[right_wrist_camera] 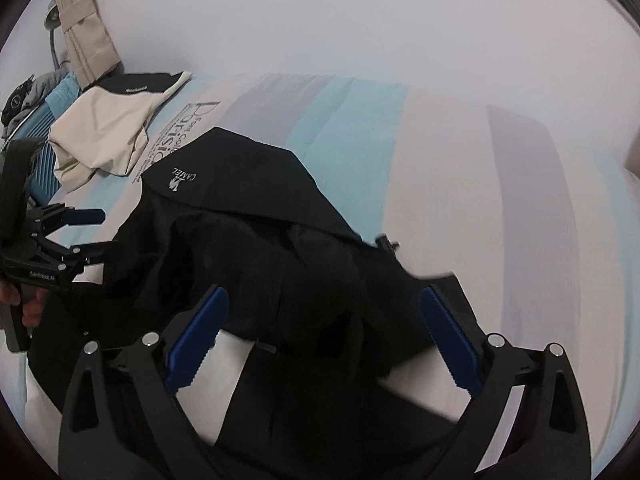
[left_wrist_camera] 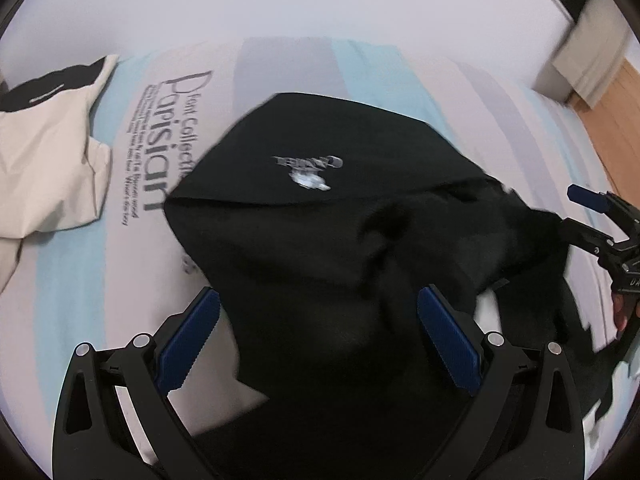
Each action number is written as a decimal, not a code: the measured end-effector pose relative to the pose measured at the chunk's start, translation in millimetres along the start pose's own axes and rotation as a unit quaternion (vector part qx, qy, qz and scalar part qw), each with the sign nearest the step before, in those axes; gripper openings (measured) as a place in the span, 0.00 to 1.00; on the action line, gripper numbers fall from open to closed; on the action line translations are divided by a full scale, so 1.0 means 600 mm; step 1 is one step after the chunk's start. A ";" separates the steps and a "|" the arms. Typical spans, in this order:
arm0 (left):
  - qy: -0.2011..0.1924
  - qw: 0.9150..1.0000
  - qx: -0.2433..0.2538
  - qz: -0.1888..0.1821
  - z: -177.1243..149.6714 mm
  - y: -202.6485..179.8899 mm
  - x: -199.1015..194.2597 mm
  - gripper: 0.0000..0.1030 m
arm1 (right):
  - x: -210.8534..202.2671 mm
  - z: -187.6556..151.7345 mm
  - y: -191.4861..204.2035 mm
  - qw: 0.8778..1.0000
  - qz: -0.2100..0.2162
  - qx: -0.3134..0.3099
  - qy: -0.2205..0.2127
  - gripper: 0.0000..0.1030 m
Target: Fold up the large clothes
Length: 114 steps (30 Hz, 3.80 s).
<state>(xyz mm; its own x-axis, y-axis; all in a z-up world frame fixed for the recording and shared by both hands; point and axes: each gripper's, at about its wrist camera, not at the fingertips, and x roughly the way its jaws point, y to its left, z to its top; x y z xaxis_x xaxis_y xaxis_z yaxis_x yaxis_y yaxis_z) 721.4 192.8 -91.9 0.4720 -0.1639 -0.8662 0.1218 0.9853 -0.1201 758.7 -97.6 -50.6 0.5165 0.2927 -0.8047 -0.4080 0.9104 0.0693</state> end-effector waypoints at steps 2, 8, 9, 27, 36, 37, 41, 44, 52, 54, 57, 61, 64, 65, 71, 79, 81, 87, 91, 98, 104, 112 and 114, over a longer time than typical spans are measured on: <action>0.004 1.000 -0.004 0.003 0.010 0.014 0.013 0.94 | 0.017 0.015 0.003 1.000 0.005 -0.019 0.008 0.88; 0.014 1.000 -0.006 0.021 0.026 0.048 0.045 0.94 | 0.072 0.038 0.010 0.996 -0.002 -0.080 0.032 0.87; 0.015 1.000 -0.002 0.019 0.029 0.051 0.050 0.94 | 0.083 0.040 0.006 0.996 -0.005 -0.081 0.036 0.87; 0.024 1.000 -0.014 0.012 0.046 0.067 0.128 0.72 | 0.209 0.064 -0.030 0.993 0.020 -0.028 0.114 0.36; 0.040 0.997 -0.058 0.006 0.034 0.076 0.137 0.20 | 0.206 0.064 -0.038 0.992 0.024 0.005 0.120 0.08; 0.041 0.997 -0.058 0.006 0.034 0.077 0.136 0.10 | 0.202 0.064 -0.037 0.993 0.024 0.004 0.118 0.06; 0.048 0.998 -0.050 0.010 0.031 0.074 0.130 0.00 | 0.181 0.065 -0.037 0.994 0.016 0.008 0.105 0.06; 0.050 0.998 -0.036 0.015 0.033 0.068 0.118 0.00 | 0.156 0.062 -0.032 0.996 0.008 0.002 0.088 0.06; 0.027 0.999 -0.027 0.022 0.042 0.026 0.044 0.00 | 0.071 0.062 -0.022 0.998 0.011 0.003 0.056 0.06; 0.023 0.999 -0.028 0.022 0.039 0.016 0.023 0.00 | 0.045 0.057 -0.018 0.999 0.013 -0.003 0.051 0.06; 0.018 0.999 -0.021 0.030 0.036 0.004 -0.006 0.00 | 0.016 0.050 -0.012 0.999 0.018 -0.005 0.044 0.04; 0.011 0.999 -0.016 0.038 0.026 -0.015 -0.041 0.00 | -0.036 0.028 0.001 0.999 0.024 -0.015 0.031 0.03; 0.001 0.999 -0.012 0.037 0.018 -0.022 -0.064 0.00 | -0.071 0.009 0.013 0.999 0.028 -0.021 0.022 0.03; -0.002 0.999 -0.009 0.036 0.013 -0.027 -0.074 0.00 | -0.081 0.001 0.016 0.999 0.028 -0.022 0.020 0.03; -0.021 0.999 0.008 0.038 -0.010 -0.053 -0.127 0.00 | -0.127 -0.040 0.033 0.999 0.019 -0.034 0.012 0.03; -0.016 0.999 0.011 0.034 -0.052 -0.059 -0.146 0.00 | -0.159 -0.078 0.058 0.999 0.020 -0.032 0.007 0.03; -0.015 0.999 0.012 0.033 -0.063 -0.058 -0.150 0.00 | -0.166 -0.085 0.066 0.999 0.026 -0.033 0.005 0.03; -0.013 1.000 0.010 0.021 -0.110 -0.058 -0.177 0.00 | -0.206 -0.131 0.100 0.998 0.045 -0.040 0.000 0.03; -0.011 1.000 0.017 0.011 -0.152 -0.069 -0.198 0.00 | -0.225 -0.176 0.124 0.998 0.044 -0.053 0.000 0.02; -0.008 1.000 0.005 -0.003 -0.244 -0.093 -0.230 0.00 | -0.251 -0.275 0.148 0.998 0.048 -0.029 0.000 0.02; -0.010 1.000 -0.017 -0.005 -0.330 -0.118 -0.254 0.47 | -0.276 -0.336 0.154 0.999 0.052 0.002 -0.005 0.02; -0.013 1.000 -0.025 0.000 -0.404 -0.146 -0.283 0.73 | -0.307 -0.423 0.166 0.999 0.044 0.005 0.013 0.02; -0.015 1.000 -0.022 0.000 -0.415 -0.151 -0.292 0.75 | -0.301 -0.455 0.164 0.999 0.034 0.002 0.030 0.02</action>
<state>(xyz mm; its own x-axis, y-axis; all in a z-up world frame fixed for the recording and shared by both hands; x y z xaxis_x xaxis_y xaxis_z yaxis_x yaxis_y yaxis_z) 410.3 144.6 -50.3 0.4977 -0.1649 -0.8515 0.0840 0.9863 -0.1419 419.8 -140.7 -59.8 0.4409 0.3362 -0.8322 -0.4384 0.8897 0.1272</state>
